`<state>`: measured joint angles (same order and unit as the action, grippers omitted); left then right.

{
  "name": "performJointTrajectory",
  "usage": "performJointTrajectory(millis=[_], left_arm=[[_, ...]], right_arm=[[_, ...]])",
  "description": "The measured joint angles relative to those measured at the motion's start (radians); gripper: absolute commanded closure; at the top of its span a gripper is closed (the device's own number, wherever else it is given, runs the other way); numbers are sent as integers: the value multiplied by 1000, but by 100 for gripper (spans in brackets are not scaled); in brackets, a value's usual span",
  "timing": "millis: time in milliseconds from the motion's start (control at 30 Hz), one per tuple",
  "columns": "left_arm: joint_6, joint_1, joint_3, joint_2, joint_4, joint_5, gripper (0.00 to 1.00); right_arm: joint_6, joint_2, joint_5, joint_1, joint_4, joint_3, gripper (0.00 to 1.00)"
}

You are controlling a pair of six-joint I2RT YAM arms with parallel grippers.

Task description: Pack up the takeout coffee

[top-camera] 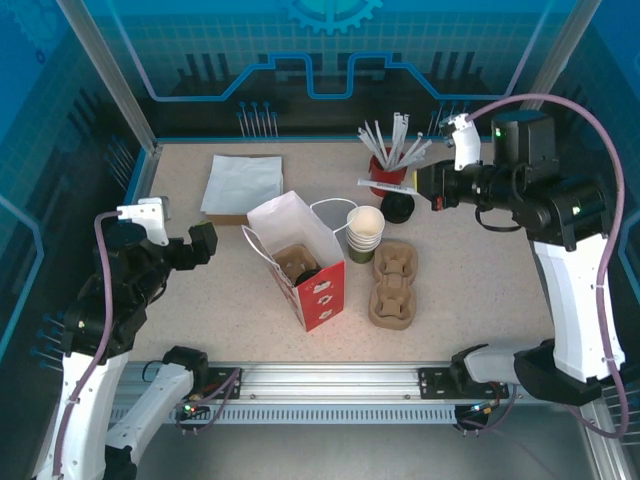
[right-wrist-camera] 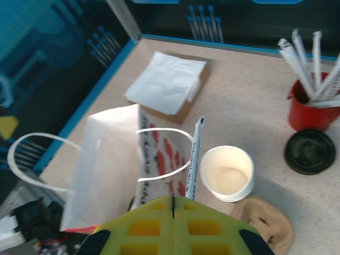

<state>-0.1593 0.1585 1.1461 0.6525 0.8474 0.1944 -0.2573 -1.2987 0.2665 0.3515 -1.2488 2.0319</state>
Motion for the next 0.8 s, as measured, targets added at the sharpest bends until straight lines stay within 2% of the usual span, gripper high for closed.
performJointTrajectory(millis=[133,333,467,800], left_arm=[[0,0,-5,1,-8,-7,1],[-4,0,-5,1,-8,-8,1],[-8,0,-5,1,-8,-8,1],[-10,0,-6,-7,-8,-8,1]], right_arm=[[-36,18,56,71,2,-10,97],[-58,-34,49,229,5,-8,97],[-61,-120,6,307,3,22,97],[-50,-302,-84,426,0,114,97]])
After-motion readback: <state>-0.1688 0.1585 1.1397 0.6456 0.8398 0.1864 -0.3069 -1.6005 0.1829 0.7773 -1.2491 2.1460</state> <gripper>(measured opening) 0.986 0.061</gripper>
